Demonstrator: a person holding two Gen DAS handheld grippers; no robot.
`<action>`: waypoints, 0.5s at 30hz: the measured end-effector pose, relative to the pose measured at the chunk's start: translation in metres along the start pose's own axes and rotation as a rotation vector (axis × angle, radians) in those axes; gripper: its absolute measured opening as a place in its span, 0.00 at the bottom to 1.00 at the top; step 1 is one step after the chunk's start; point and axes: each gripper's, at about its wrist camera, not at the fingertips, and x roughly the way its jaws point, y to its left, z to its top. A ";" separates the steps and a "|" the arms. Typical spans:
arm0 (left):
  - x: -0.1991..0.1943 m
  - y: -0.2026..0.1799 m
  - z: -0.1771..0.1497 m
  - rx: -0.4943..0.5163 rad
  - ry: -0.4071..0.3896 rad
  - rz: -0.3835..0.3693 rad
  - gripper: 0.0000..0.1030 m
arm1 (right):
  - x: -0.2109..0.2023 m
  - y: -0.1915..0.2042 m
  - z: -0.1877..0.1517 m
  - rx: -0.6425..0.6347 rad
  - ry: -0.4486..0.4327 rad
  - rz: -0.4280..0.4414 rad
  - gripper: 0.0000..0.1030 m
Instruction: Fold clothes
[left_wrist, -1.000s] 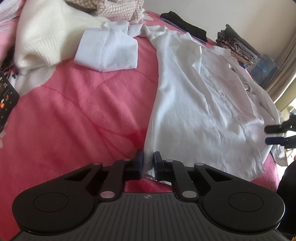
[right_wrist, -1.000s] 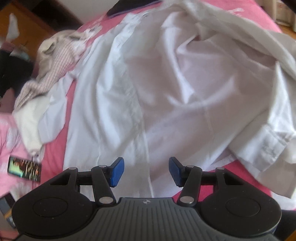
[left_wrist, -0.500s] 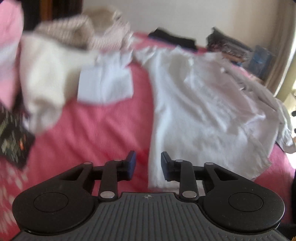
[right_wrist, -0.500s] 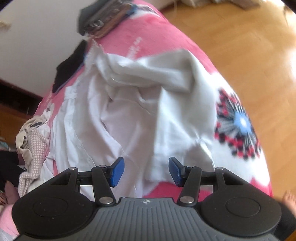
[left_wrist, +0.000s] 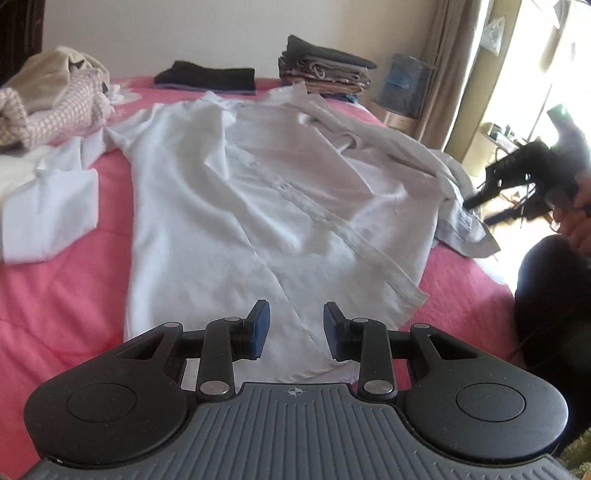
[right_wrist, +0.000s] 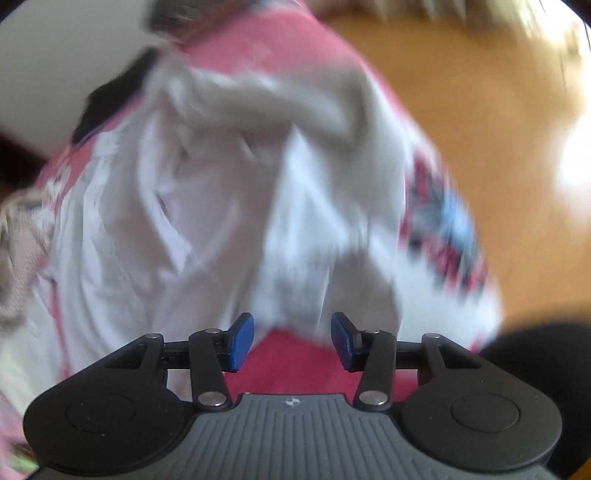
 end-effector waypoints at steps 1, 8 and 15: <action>0.002 0.001 -0.001 -0.001 0.010 -0.005 0.31 | -0.005 0.006 0.003 -0.076 -0.044 -0.039 0.58; 0.012 0.003 -0.004 0.001 0.061 -0.007 0.31 | 0.049 -0.003 0.016 -0.228 0.168 -0.110 0.52; 0.020 0.009 -0.005 -0.028 0.089 -0.005 0.31 | 0.006 -0.025 0.036 -0.172 0.043 -0.045 0.09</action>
